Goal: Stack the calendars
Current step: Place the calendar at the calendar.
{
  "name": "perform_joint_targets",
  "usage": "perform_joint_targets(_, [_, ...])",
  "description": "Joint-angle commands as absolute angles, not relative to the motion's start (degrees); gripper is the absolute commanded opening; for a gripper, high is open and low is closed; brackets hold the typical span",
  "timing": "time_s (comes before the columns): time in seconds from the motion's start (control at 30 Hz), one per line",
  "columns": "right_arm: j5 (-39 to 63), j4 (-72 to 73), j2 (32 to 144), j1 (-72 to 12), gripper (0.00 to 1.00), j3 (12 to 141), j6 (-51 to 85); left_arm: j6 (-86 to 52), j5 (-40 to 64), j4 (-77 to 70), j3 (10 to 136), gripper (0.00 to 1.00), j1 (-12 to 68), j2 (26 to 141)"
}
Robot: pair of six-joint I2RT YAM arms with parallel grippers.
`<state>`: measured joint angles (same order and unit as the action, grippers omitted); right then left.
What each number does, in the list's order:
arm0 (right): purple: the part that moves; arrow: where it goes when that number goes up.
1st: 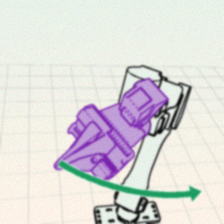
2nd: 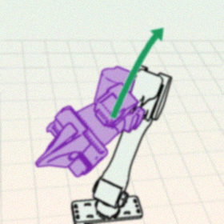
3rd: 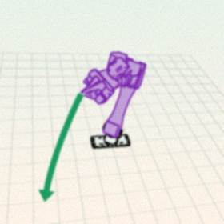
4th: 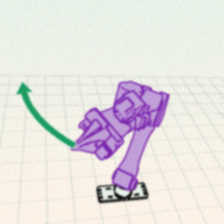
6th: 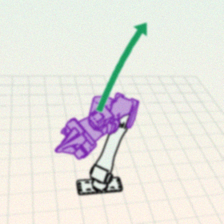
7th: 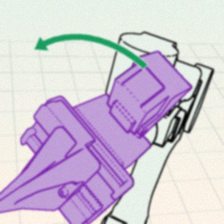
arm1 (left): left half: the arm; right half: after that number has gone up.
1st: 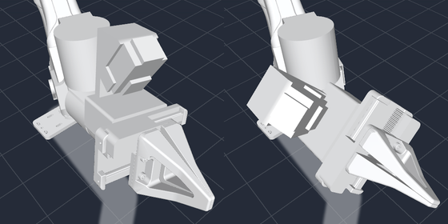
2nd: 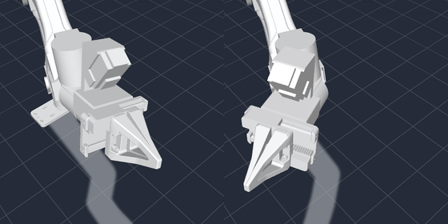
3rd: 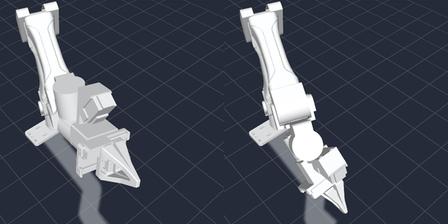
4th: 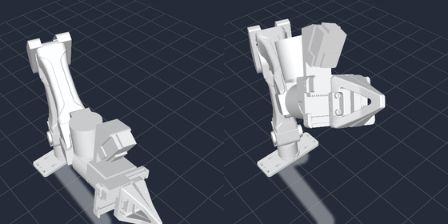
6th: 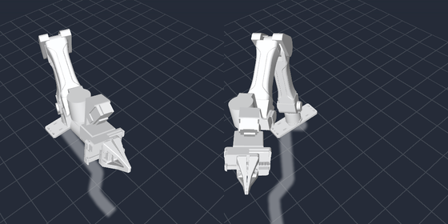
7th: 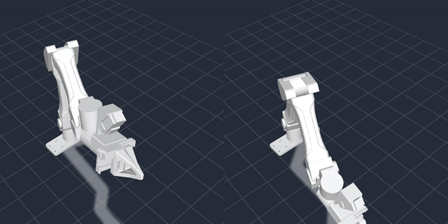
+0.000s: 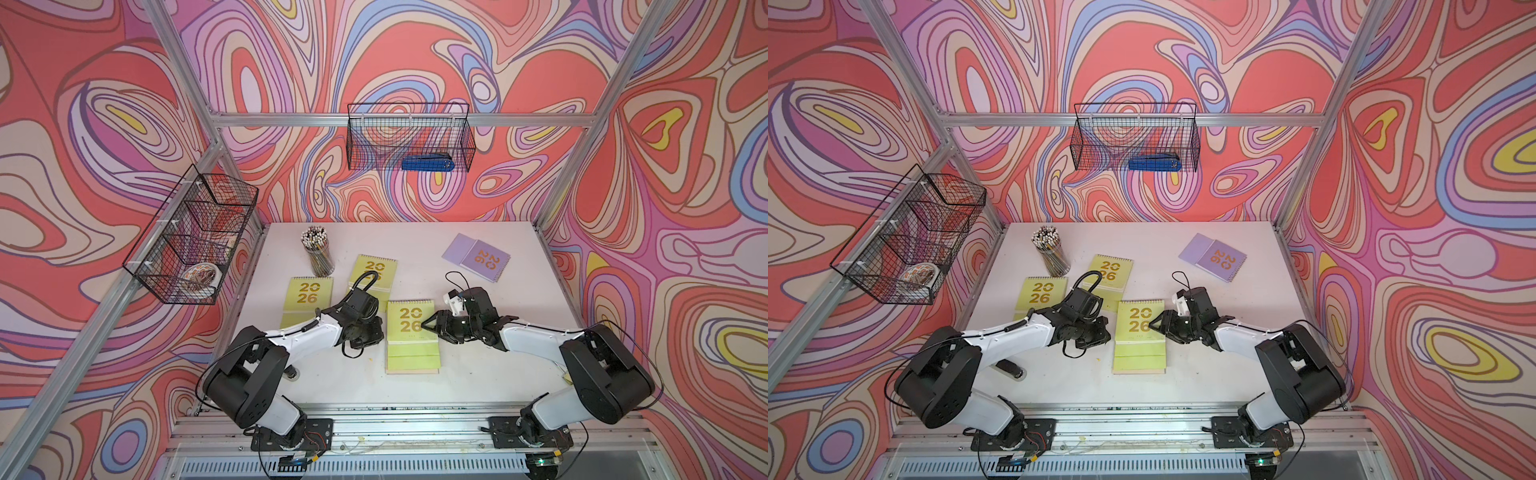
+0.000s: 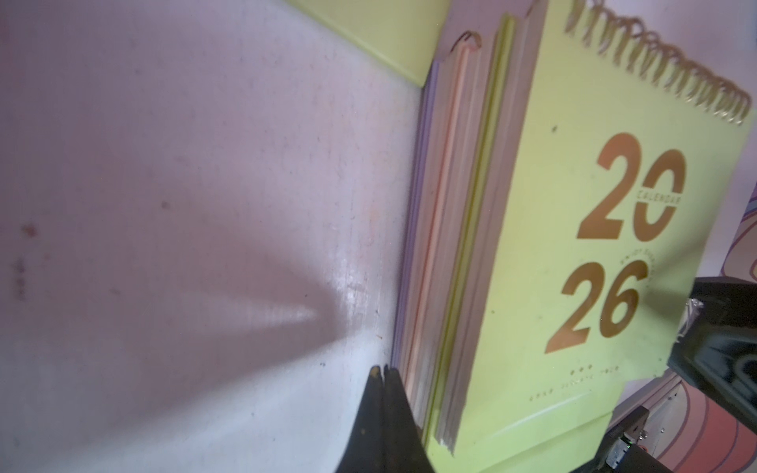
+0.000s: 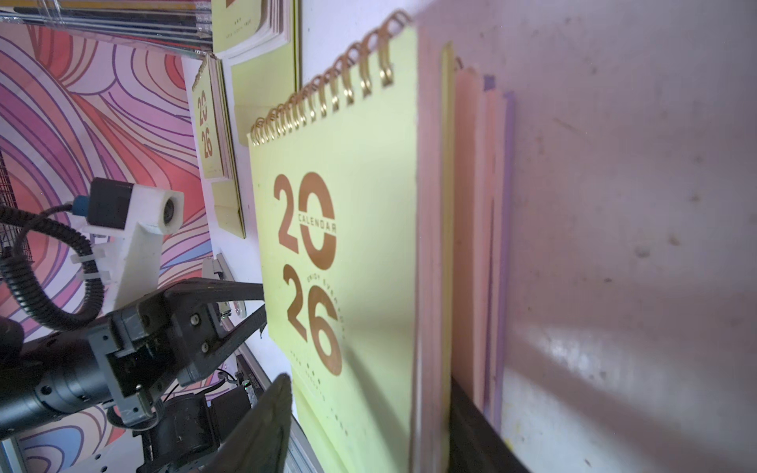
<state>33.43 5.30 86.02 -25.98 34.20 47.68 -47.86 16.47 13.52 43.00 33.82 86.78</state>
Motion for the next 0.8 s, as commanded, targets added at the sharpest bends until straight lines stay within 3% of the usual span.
perform_joint_targets(0.0, [32.3,4.7,86.5,-26.3,0.6,35.8,46.8,-48.5,15.4,14.8,43.7,0.0,34.2,87.3])
perform_joint_targets(0.13, [31.6,3.7,86.3,-26.4,0.66,36.1,46.5,-48.3,15.2,14.8,43.8,0.0,34.2,87.0])
perform_joint_targets(0.33, [29.9,1.7,85.5,-26.3,0.85,36.6,46.2,-47.4,13.8,18.1,44.6,0.0,34.2,86.3])
perform_joint_targets(0.77, [23.6,-7.9,82.8,-26.3,0.94,39.8,44.6,-46.1,13.1,20.9,47.4,0.0,34.2,86.1])
